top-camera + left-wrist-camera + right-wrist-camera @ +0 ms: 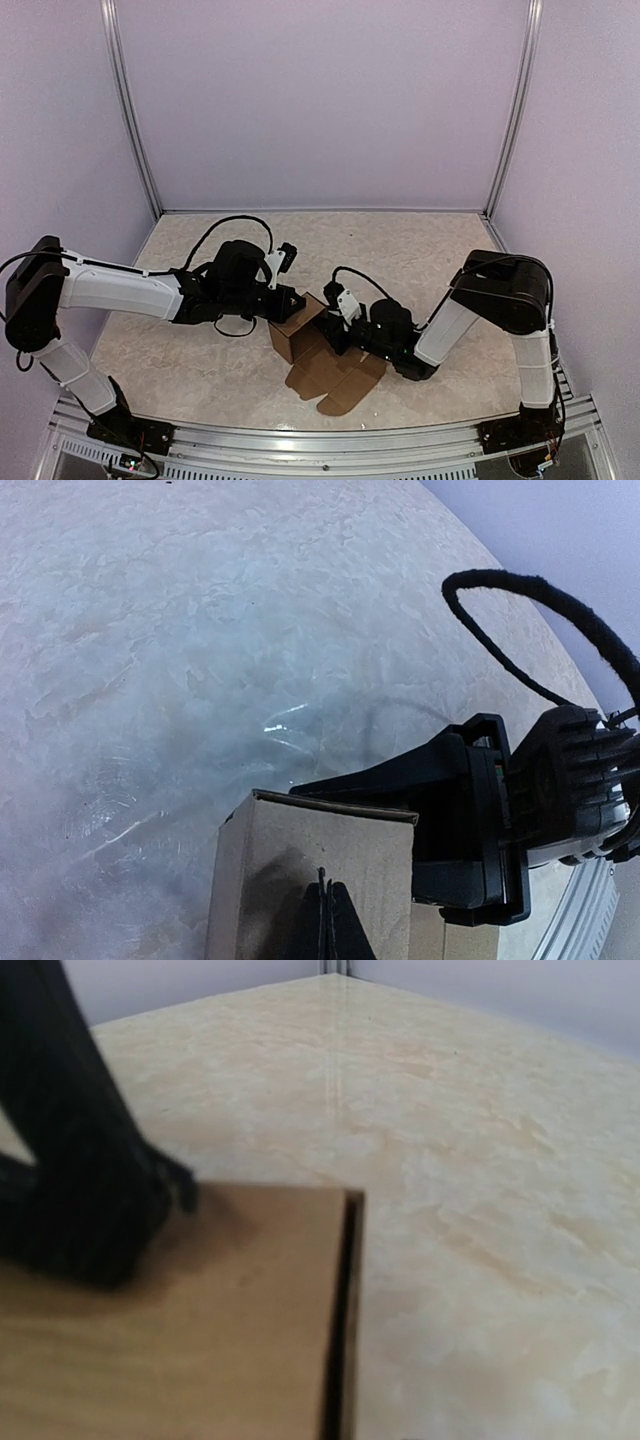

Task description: Fold the paper box

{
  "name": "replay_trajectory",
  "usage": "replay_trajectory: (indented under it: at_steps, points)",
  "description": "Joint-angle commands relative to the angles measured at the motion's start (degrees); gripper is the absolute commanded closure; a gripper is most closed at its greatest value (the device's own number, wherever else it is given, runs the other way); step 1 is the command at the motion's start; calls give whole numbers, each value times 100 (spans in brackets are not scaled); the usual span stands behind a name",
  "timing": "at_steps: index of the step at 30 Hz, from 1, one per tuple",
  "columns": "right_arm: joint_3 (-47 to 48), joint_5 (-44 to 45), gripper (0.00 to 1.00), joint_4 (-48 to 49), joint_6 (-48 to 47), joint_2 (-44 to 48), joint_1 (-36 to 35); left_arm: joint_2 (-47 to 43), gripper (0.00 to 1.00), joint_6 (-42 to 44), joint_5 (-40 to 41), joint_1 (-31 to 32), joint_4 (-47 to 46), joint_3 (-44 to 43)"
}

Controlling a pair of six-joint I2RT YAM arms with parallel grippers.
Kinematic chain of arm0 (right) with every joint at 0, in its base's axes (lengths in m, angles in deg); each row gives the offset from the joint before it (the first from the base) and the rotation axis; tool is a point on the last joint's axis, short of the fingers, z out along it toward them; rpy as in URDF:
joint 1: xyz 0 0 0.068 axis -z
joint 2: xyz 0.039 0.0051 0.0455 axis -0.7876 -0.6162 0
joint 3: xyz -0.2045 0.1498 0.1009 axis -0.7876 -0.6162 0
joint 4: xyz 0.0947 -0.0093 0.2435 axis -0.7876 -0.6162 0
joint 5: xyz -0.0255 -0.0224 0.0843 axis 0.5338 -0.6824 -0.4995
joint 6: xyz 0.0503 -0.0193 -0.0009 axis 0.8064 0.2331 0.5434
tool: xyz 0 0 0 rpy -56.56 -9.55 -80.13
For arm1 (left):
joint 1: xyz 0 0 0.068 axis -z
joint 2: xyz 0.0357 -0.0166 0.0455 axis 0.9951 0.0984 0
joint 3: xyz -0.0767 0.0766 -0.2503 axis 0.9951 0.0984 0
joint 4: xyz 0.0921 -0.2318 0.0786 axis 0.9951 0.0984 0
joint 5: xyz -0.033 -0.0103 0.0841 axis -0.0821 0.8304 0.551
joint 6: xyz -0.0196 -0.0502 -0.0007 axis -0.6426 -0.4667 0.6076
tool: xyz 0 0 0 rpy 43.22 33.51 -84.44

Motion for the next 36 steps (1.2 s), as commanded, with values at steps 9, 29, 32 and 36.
replay_trajectory:
  at_steps: [9, 29, 32, 36]
  points:
    - [520, 119, 86, -114, -48, -296, 39, 104, 100, -36, -68, -6, 254, -90]
    - [537, 228, 73, -221, -71, -528, 35, 32, 100, 25, -37, -14, 305, -71]
    - [608, 251, 77, -318, -79, -543, 30, 20, 100, 34, -37, -23, 324, -80]
    - [726, 264, 100, -451, -135, -584, 25, 23, 100, 26, -50, -23, 333, -80]
